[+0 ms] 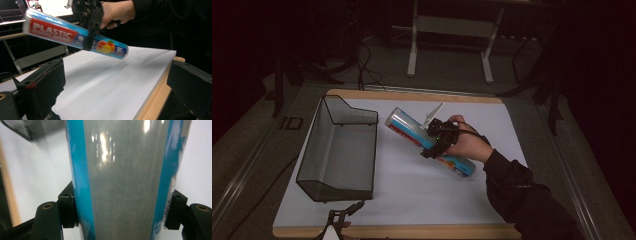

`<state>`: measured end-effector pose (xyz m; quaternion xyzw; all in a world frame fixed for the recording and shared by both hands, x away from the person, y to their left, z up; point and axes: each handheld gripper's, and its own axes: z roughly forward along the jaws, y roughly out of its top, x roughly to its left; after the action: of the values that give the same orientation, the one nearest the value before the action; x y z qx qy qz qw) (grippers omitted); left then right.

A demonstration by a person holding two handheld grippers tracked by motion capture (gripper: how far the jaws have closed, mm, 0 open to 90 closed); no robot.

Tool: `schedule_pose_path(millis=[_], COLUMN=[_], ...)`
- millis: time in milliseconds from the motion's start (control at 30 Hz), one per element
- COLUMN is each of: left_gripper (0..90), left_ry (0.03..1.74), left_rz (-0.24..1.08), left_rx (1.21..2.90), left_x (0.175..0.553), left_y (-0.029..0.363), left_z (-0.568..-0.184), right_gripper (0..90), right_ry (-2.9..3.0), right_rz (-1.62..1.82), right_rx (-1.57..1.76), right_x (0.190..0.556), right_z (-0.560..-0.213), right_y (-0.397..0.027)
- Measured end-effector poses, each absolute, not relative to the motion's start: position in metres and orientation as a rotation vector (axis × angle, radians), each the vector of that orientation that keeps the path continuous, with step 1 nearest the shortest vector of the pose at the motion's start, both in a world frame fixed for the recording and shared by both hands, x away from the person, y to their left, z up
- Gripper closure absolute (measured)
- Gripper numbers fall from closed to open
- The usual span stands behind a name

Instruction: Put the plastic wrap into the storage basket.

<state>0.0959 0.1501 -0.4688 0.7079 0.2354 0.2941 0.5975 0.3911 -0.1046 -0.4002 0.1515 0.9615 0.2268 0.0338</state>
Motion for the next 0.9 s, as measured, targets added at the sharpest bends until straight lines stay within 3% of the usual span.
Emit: schedule_pose_path(millis=[533, 900], left_gripper=[2.6, 2.6], left_ry=[0.532, 0.536], left_rz=[0.674, 0.673], left_rx=[1.646, 1.638], left_x=[0.097, 0.097], left_y=[0.149, 0.151], left_z=[-0.468, -0.468], right_gripper=[31.6, 31.6], right_ry=[2.866, 2.775], right_rz=[1.234, 1.381], right_rx=[0.752, 0.837], right_x=[0.402, 0.399], right_z=[-0.369, -0.352], right_y=[-0.064, -0.019])
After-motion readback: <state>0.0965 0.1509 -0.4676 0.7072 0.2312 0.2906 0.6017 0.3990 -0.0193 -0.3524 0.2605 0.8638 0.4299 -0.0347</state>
